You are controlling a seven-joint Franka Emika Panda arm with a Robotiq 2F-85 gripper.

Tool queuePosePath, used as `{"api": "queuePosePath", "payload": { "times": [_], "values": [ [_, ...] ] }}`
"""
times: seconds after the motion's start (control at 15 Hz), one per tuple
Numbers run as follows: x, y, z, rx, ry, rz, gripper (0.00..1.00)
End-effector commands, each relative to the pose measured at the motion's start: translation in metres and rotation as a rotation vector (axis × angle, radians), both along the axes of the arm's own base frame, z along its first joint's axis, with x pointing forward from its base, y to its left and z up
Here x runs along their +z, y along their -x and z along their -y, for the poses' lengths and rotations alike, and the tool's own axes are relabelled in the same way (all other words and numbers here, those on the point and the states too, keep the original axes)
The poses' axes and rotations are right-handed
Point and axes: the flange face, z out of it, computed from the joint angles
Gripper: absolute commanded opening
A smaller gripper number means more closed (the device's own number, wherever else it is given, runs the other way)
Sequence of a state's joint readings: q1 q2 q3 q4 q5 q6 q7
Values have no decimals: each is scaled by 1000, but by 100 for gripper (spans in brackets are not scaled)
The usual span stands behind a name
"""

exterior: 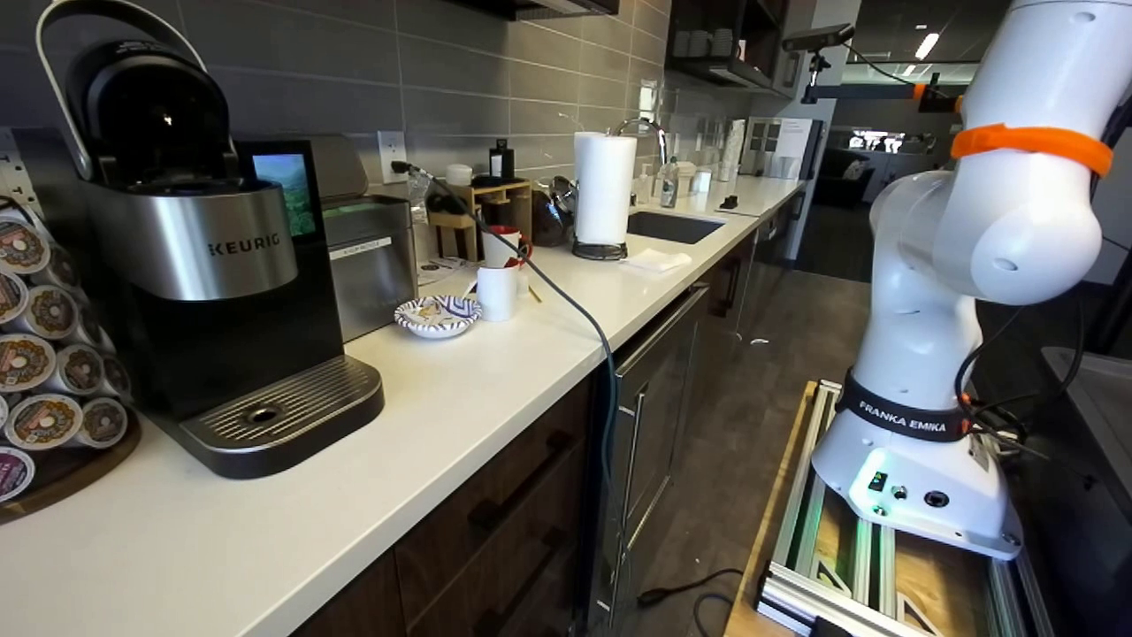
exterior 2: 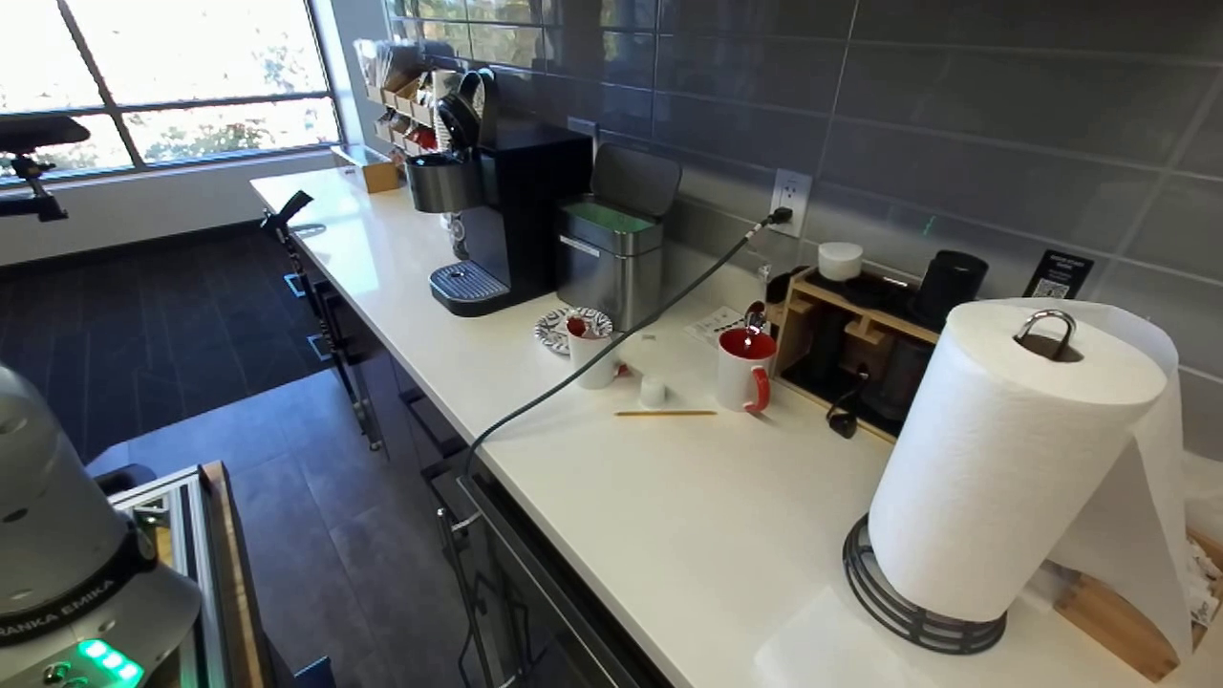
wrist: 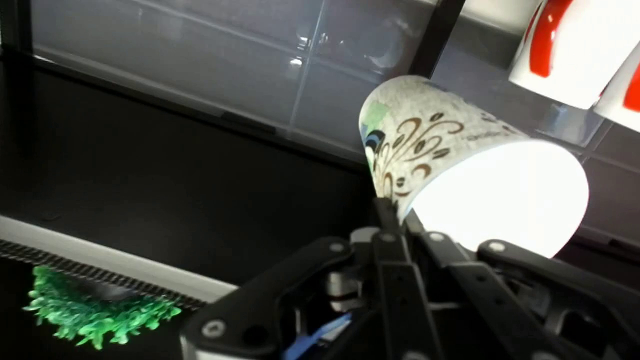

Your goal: Pick up the coffee cup on the right.

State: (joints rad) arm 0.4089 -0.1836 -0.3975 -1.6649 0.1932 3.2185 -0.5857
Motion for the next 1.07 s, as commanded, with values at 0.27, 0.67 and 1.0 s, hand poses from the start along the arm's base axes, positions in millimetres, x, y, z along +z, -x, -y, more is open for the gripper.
{"api": "queuePosePath", "payload": {
  "times": [0.27,0.67,1.0],
  "values": [
    [-27,-55,-1,-64,187,-81,1],
    [-39,-61,10,-63,297,-181,1],
    [-34,-60,5,-52,333,-183,33]
  ]
}}
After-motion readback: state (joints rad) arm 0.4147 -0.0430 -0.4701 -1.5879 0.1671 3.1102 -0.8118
